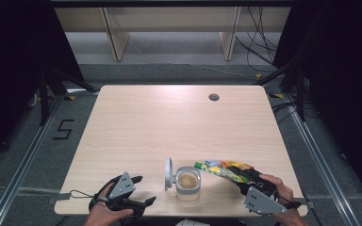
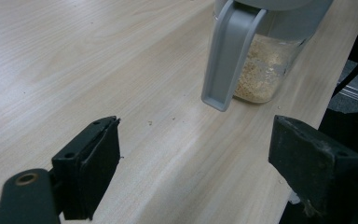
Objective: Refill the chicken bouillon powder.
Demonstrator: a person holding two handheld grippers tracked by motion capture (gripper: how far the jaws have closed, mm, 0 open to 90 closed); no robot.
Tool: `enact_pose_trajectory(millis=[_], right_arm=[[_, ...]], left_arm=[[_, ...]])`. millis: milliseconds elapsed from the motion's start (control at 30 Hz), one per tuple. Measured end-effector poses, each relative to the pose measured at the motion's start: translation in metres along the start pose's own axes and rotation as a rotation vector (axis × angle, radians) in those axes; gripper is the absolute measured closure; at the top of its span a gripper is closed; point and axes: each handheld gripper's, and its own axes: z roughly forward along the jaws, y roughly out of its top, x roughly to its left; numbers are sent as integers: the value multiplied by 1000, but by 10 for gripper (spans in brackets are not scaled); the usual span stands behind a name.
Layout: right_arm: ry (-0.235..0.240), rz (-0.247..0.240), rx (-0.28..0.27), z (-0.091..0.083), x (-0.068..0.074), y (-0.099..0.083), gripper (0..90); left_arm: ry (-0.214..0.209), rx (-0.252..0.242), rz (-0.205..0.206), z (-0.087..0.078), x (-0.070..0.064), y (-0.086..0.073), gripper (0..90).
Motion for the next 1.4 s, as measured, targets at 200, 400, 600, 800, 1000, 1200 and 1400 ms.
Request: enact_pose_trajectory(millis=[200,400,600,800,1000,1200,1400], right_arm=[[-24,188,-36,-3,-9,-15,791],[-36,407,-93,3,-11,-30,807],[-49,527,-117,11,-12,-40,812],[-65,599,-128,18,-12,-48,816],[-72,629,-125,24,-10,-58,818],[-55,620,-117,26,-7,-56,819],[-66,656,-108,21,-6,-58,799]], left_arm=[[0,1,1,1,0,0,160],[0,4,5,0,1,0,160],[2,-6,-7,2,0,-1,160],[11,22,30,0,3,0,160],[11,22,40,-1,3,0,160],[11,23,40,-1,3,0,160],[9,22,36,-1,3,0,160]])
